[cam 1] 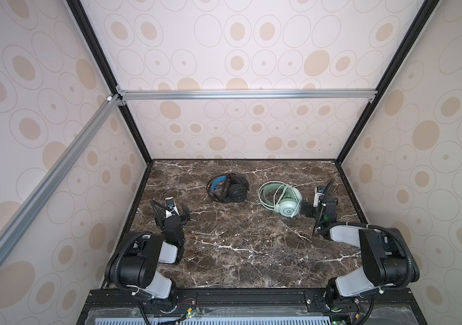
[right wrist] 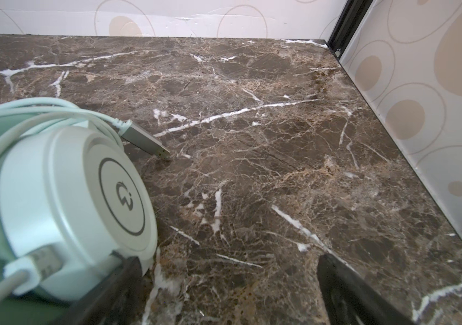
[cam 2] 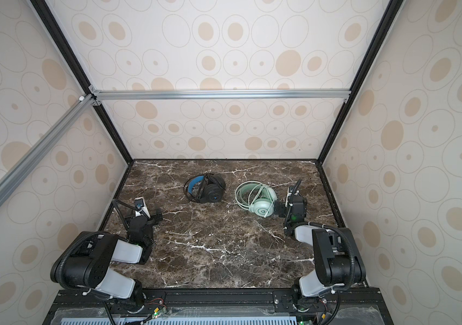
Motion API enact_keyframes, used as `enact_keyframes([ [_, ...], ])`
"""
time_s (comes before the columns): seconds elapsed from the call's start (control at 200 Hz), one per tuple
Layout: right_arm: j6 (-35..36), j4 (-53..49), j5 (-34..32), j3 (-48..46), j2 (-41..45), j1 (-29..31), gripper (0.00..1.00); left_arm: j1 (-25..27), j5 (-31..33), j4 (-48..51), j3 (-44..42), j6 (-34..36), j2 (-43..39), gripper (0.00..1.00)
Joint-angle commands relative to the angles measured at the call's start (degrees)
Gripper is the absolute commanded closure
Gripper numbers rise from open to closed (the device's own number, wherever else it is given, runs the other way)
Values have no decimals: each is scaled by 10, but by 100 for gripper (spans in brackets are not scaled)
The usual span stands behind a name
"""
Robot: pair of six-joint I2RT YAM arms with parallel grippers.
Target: Wrap the headphones
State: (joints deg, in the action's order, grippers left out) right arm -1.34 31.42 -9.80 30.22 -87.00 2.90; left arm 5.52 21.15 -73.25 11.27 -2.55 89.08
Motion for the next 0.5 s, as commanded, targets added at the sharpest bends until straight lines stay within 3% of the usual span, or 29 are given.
enact_keyframes([
  [0.0,18,15,42,8,-5,0,0,-14,-56,-43,11,8,10,2],
  [0.27,29,75,95,-31,-5,-8,0,-18,-62,-63,8,10,16,2],
  [0.495,26,95,93,-37,-11,-10,0,-18,-62,-59,8,10,15,2],
])
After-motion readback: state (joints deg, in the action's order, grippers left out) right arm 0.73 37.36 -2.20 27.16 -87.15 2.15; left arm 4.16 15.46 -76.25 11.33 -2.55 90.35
